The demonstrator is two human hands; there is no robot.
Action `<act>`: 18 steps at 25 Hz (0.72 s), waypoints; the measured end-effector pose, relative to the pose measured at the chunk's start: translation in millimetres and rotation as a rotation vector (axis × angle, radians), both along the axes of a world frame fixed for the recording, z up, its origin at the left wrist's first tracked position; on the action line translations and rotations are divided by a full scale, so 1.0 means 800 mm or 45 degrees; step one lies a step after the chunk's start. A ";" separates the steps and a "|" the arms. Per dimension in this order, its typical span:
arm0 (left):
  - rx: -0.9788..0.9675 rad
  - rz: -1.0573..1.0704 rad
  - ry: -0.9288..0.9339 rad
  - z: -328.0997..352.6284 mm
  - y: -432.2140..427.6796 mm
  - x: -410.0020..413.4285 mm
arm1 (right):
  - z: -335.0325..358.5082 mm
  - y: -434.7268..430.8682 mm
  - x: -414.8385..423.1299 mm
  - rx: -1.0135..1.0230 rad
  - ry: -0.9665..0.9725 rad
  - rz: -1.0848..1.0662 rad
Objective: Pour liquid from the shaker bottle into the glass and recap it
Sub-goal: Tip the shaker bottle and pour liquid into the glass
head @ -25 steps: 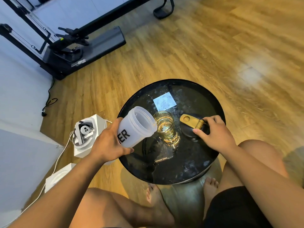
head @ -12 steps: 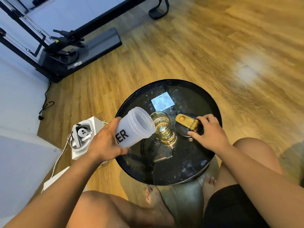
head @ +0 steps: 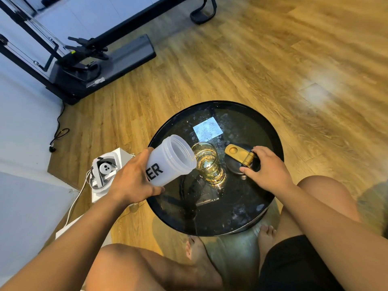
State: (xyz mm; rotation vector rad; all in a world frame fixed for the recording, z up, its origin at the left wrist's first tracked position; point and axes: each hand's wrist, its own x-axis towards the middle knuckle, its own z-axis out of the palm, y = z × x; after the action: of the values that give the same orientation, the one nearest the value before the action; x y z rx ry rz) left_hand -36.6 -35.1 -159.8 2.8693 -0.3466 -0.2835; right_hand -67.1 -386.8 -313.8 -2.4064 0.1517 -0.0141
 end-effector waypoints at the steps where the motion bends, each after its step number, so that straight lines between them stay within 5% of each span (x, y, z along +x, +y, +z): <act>1: 0.002 0.000 -0.001 0.000 0.000 0.000 | 0.000 0.000 0.000 0.006 0.005 -0.003; 18: 0.056 -0.061 -0.003 0.000 -0.002 0.005 | -0.005 0.002 0.001 0.063 0.029 -0.014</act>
State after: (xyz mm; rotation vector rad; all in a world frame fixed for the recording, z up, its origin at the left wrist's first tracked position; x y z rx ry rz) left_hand -32.5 -36.7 -159.9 2.9078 -0.4156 -0.2999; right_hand -66.5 -385.3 -318.1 -2.3569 0.1738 0.0115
